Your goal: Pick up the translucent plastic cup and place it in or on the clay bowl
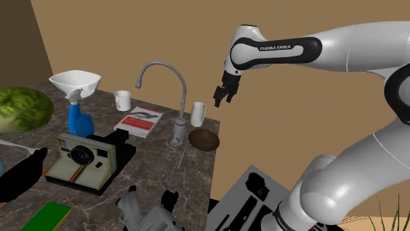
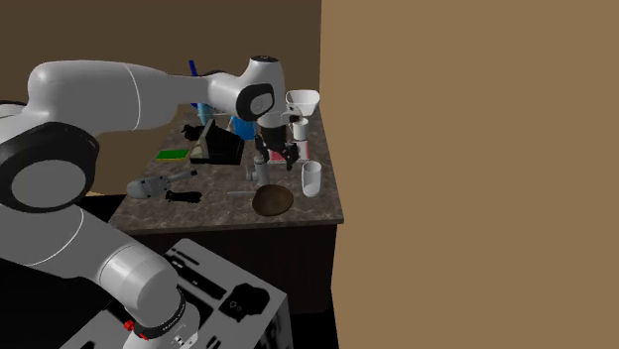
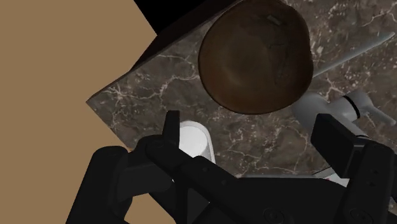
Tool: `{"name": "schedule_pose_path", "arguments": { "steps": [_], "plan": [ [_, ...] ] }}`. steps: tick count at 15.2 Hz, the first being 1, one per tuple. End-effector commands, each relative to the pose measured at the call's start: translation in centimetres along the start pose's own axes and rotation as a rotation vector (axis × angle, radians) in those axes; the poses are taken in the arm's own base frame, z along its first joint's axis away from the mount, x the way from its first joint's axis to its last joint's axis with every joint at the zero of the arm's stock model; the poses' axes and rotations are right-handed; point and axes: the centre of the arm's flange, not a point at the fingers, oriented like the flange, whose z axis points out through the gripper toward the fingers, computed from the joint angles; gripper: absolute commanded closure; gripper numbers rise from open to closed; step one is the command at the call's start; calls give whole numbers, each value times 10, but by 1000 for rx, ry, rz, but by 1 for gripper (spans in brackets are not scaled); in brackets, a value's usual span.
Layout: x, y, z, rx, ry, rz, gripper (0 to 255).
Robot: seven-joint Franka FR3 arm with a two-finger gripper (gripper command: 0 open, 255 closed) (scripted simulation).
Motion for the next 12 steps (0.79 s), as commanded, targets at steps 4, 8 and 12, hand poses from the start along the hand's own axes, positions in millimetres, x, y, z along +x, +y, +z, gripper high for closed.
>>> {"name": "schedule_pose_path", "arguments": {
  "steps": [4,8,12],
  "plan": [
    [51,22,35,-14,13,-12,0],
    [91,39,62,-25,23,-20,0],
    [131,56,88,-36,32,-29,0]
  ]
}}
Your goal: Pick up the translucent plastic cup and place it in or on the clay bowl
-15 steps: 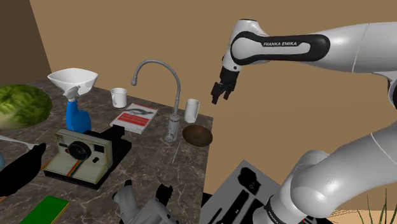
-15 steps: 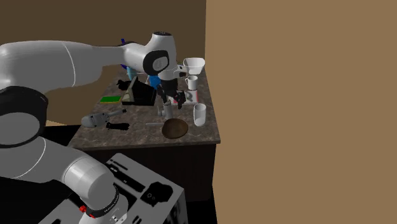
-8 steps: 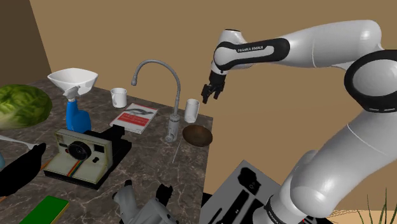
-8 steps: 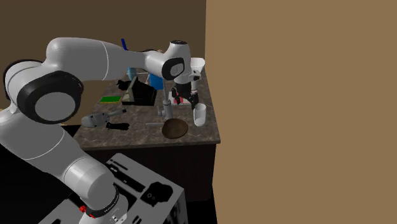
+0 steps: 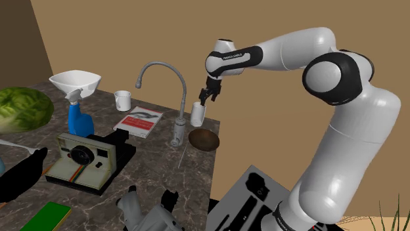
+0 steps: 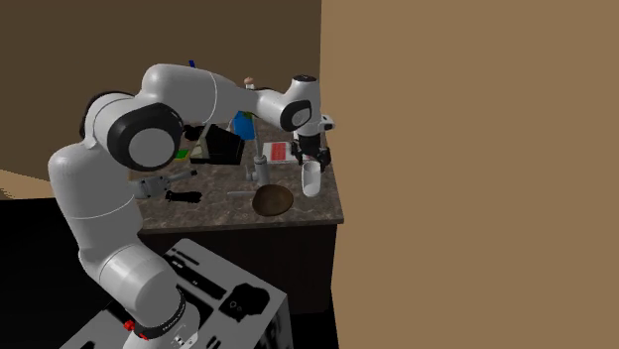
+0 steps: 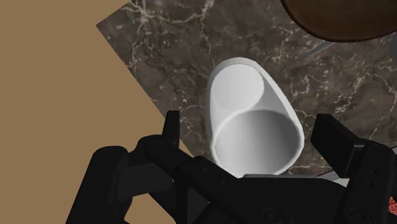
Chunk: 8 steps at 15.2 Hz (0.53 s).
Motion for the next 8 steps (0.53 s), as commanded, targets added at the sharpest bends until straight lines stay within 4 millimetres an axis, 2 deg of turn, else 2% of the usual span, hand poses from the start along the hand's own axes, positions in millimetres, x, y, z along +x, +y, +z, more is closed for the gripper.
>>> {"name": "schedule_pose_path", "arguments": {
  "steps": [1,3,8],
  "plan": [
    [20,9,16,-6,6,-5,0],
    [33,14,25,-9,9,-8,0],
    [33,14,52,-9,9,-8,0]
  ]
}}
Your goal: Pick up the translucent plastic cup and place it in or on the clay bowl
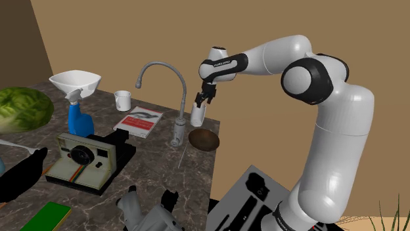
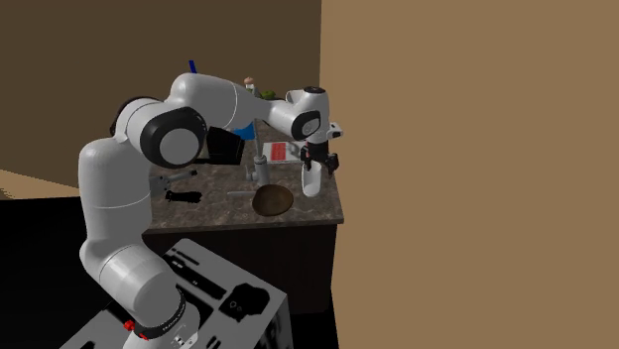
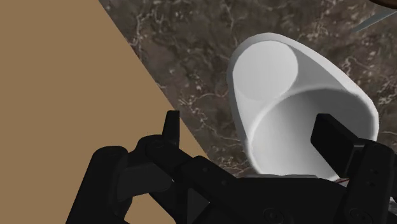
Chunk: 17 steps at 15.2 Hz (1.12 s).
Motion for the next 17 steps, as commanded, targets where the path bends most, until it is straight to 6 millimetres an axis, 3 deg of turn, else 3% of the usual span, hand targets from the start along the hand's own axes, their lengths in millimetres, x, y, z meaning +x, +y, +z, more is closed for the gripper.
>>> {"name": "schedule_pose_path", "arguments": {
  "steps": [1,2,10,11,17],
  "plan": [
    [0,0,11,0,0,0,0],
    [1,0,19,0,0,0,0],
    [1,0,19,0,0,0,0],
    [1,0,19,0,0,0,255],
    [0,0,19,0,0,0,255]
  ]
}}
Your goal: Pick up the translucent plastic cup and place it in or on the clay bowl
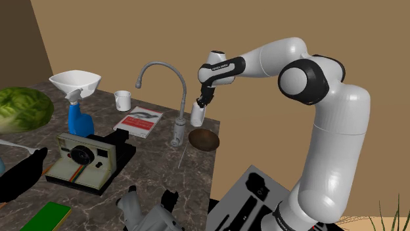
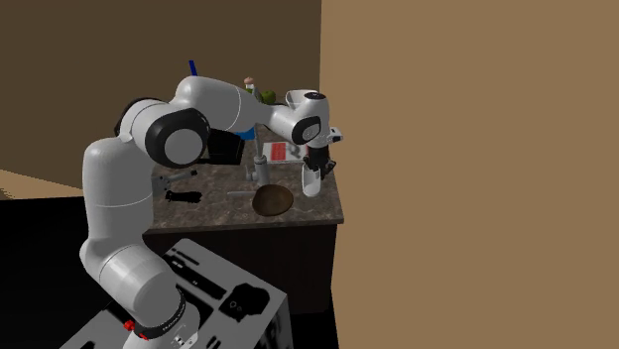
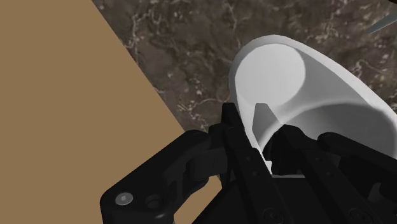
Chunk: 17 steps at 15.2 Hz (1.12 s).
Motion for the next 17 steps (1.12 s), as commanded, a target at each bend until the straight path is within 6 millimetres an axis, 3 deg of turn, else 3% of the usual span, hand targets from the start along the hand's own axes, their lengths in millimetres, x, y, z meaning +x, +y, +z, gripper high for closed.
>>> {"name": "schedule_pose_path", "arguments": {
  "steps": [1,3,17],
  "plan": [
    [0,0,0,0,-1,0,255],
    [0,0,0,0,-1,0,255],
    [6,3,-73,0,-1,0,255]
  ]
}}
